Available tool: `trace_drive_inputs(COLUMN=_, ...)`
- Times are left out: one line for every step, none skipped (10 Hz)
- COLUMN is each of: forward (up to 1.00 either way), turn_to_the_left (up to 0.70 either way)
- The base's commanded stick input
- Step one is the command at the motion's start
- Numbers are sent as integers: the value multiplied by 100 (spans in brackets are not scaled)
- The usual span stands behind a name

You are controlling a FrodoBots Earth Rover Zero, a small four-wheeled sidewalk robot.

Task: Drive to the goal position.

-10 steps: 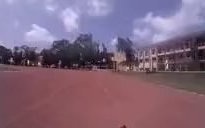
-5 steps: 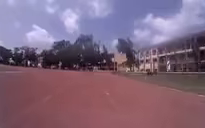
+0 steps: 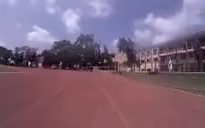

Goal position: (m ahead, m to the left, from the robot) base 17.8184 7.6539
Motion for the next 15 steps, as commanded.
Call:
trace_drive_inputs(forward=70, turn_to_the_left=0)
trace_drive_inputs(forward=70, turn_to_the_left=0)
trace_drive_inputs(forward=70, turn_to_the_left=0)
trace_drive_inputs(forward=70, turn_to_the_left=0)
trace_drive_inputs(forward=70, turn_to_the_left=0)
trace_drive_inputs(forward=70, turn_to_the_left=0)
trace_drive_inputs(forward=70, turn_to_the_left=0)
trace_drive_inputs(forward=70, turn_to_the_left=0)
trace_drive_inputs(forward=70, turn_to_the_left=0)
trace_drive_inputs(forward=70, turn_to_the_left=0)
trace_drive_inputs(forward=70, turn_to_the_left=0)
trace_drive_inputs(forward=70, turn_to_the_left=0)
trace_drive_inputs(forward=70, turn_to_the_left=0)
trace_drive_inputs(forward=70, turn_to_the_left=0)
trace_drive_inputs(forward=70, turn_to_the_left=0)
